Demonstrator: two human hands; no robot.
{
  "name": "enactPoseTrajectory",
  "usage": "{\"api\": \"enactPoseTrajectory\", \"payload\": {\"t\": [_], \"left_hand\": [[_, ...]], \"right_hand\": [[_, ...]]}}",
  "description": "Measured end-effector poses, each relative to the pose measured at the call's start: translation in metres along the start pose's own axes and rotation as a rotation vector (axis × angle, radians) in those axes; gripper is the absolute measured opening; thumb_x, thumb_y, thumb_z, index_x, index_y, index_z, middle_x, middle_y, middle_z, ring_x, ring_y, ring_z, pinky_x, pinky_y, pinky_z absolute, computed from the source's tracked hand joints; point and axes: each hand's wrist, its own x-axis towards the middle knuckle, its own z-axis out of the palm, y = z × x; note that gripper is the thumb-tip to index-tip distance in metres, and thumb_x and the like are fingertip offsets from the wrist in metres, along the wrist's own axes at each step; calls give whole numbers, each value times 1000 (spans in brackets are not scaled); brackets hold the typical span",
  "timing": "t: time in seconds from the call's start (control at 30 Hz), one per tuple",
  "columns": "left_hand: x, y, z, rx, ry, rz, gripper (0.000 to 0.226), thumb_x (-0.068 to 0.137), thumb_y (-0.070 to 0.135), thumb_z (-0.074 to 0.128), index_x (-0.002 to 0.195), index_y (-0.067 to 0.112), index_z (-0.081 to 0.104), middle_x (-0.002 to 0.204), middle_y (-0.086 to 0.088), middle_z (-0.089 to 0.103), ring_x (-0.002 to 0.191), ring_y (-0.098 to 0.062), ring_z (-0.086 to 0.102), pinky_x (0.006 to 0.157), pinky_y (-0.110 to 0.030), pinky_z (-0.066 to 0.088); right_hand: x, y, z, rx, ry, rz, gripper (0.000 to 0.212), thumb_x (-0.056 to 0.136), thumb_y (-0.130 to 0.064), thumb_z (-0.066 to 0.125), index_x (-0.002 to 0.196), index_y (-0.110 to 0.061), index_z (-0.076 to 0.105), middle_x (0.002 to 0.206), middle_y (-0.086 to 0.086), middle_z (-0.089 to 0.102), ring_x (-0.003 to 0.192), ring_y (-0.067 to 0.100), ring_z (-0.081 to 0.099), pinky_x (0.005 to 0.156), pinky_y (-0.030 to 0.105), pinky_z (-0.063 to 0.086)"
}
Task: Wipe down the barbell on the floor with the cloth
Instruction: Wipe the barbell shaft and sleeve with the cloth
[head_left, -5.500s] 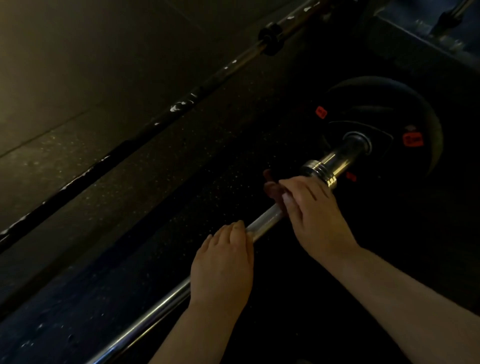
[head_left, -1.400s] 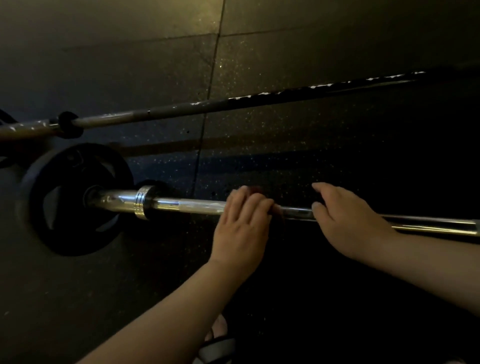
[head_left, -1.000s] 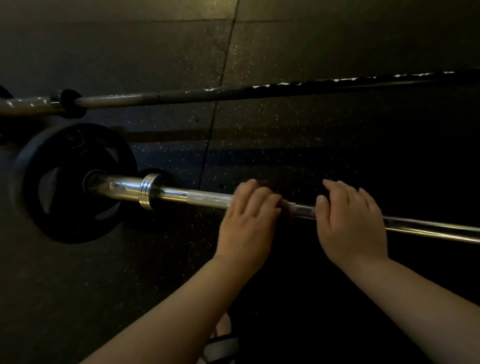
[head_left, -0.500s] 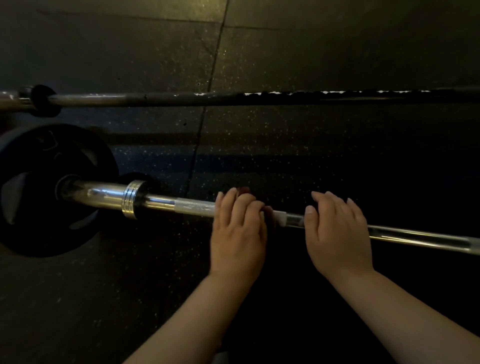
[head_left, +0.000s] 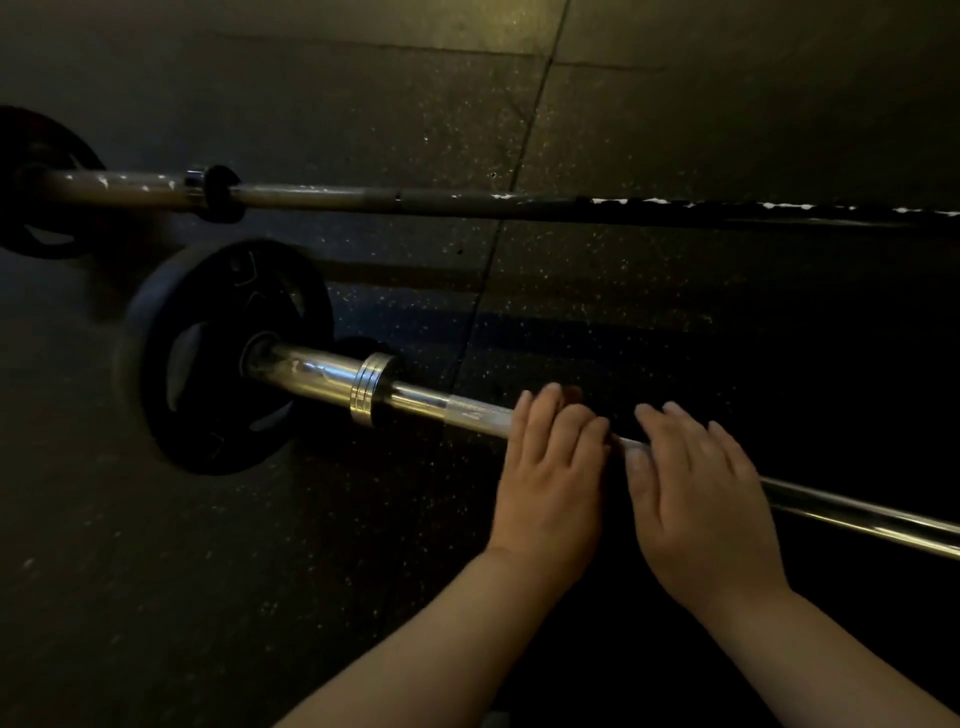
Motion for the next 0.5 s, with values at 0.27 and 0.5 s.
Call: {"api": "enactPoseTrajectory", "payload": {"t": [0.27,0.5], "left_hand": [[3,-23,-16,-54,76,-297,28,97,30,41,114,21,61,127,2,58,143,-22,31,121,-50,17],[2,-56,-28,-24,44,-118,26,102,33,39,112,25,62,121,5,61,128,-15,46,122,-44,18]], "right_hand": [[2,-6,4,104,24,60,62,104,-47,17,145,-13,47,145,7,57,142,23,44,114,48,34],[0,-4,2,86,48,66,59,102,-44,23,139,-9,54,136,11,63,134,29,53,109,54,42]]}}
